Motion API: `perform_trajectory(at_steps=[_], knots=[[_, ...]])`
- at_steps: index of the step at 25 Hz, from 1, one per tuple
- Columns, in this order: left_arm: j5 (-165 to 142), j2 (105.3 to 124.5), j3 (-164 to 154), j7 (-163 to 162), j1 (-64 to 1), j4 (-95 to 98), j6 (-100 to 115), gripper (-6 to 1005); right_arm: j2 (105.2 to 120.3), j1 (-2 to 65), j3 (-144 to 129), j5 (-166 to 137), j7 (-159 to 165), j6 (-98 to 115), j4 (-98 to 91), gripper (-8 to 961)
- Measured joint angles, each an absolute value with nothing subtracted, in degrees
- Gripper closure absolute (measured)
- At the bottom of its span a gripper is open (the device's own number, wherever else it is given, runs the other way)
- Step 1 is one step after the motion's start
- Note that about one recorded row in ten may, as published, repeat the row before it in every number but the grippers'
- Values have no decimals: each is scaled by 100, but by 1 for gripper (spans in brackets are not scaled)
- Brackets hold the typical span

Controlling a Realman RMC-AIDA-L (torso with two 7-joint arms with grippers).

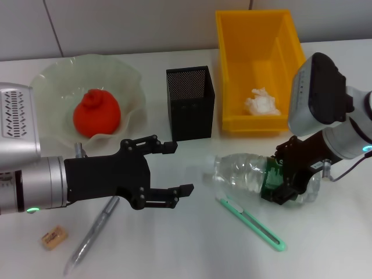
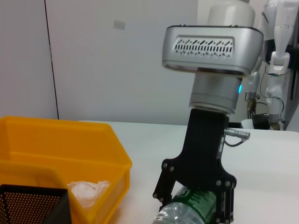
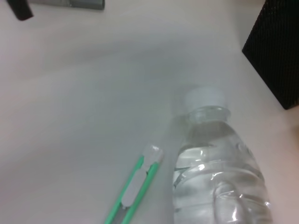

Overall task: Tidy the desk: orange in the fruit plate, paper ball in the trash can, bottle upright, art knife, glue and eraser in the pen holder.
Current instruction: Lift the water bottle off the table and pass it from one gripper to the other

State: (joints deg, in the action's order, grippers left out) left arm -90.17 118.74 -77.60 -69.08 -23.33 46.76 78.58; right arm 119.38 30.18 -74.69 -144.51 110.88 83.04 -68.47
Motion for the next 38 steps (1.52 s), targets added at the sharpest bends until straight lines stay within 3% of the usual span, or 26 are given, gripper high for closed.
perform_trajectory(at_steps=[20, 38], knots=[[-9013, 11883, -7748, -6935, -2343, 4746, 7858, 149, 11946, 2171, -7524, -14285, 11226, 8703, -8244, 190], [-8912, 11882, -7750, -6915, -2338, 4781, 7875, 149, 11960, 1010, -7381, -13408, 11114, 8721, -9710, 190]])
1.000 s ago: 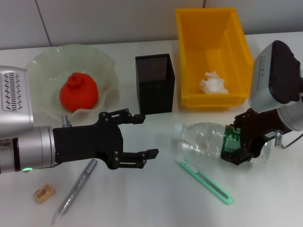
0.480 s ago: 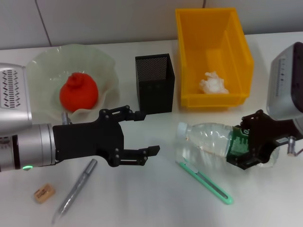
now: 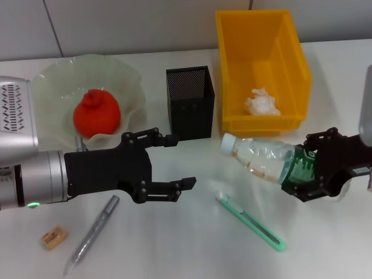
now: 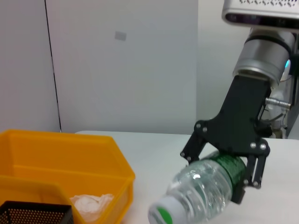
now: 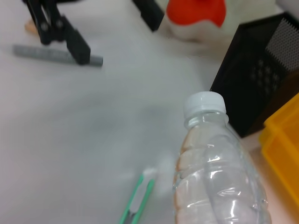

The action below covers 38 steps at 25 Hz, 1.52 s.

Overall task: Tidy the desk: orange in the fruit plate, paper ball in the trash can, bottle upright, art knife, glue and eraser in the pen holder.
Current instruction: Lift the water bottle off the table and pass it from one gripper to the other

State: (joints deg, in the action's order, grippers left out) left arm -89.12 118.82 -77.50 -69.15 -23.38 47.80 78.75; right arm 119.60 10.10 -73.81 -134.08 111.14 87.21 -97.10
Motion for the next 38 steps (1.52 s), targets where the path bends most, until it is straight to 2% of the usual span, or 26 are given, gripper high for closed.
perform_trajectory(at_steps=[17, 25, 33, 38], knots=[[-8838, 11883, -7752, -6917, -2315, 4782, 7865, 149, 11964, 326, -6091, -10766, 9467, 8744, -9438, 190], [-8665, 11884, -7752, -6916, -2308, 4779, 7850, 150, 11941, 150, -5713, -9556, 8203, 8844, -8322, 190], [-8270, 11892, -7751, -6910, -2347, 4732, 7758, 150, 11936, 252, -5465, -8545, 6677, 9225, -6616, 189], [-8014, 11888, -7752, -6908, -2349, 4748, 7726, 150, 11934, 293, -5440, -8368, 6410, 9292, -6320, 189]])
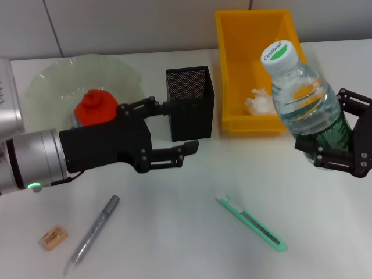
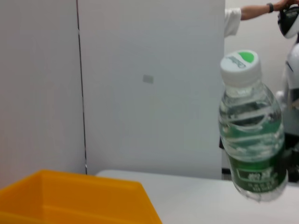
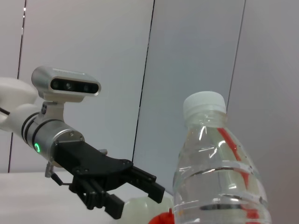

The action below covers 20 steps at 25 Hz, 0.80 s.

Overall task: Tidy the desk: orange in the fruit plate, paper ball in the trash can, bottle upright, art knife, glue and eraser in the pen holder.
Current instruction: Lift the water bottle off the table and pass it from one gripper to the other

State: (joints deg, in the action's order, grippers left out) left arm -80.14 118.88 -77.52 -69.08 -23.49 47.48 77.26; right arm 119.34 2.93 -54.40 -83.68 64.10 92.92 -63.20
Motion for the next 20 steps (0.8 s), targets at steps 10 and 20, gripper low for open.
perform_trajectory(at_steps=[10, 20], knots=[[-7508, 11896, -7760, -6901, -2399, 4580, 7670, 150, 11919, 782, -5363, -8342, 6041, 9329, -5555, 189], [-6275, 11905, -7975, -6599, -2437, 3990, 7724, 150, 11910, 1291, -5411, -8393, 5779, 9118, -5034, 189]])
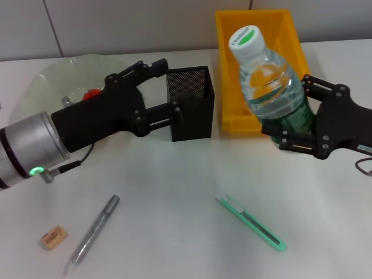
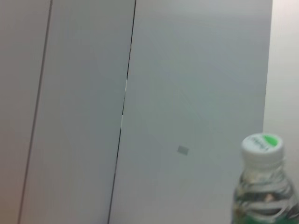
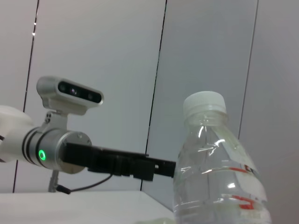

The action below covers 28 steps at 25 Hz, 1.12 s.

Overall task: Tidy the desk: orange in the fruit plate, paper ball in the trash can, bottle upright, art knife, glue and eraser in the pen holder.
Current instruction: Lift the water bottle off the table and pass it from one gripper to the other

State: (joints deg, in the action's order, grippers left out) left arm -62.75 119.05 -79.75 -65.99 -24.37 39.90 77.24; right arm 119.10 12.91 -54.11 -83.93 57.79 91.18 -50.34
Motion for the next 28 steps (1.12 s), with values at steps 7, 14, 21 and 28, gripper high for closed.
perform_trajectory(at_steps=[7, 14, 21, 28], knots=[[-5556, 11909, -8484, -6449, -2492, 3733, 7716, 150, 11923, 1483, -5438, -8536, 5776, 8985, -4896, 189], [-4560, 11909, -9131, -6367, -2485, 3576, 7730, 151, 11927, 1650, -5437, -8546, 5770, 8892, -4787, 189], [-4165, 11909, -9436, -6353, -2457, 3533, 7734, 151, 11946, 1873, -5455, -8575, 5690, 8858, -4587, 189], [-3904, 11909, -9543, -6362, -2385, 3509, 7862, 151, 11954, 1970, -5660, -8574, 5656, 8818, -4518, 189]])
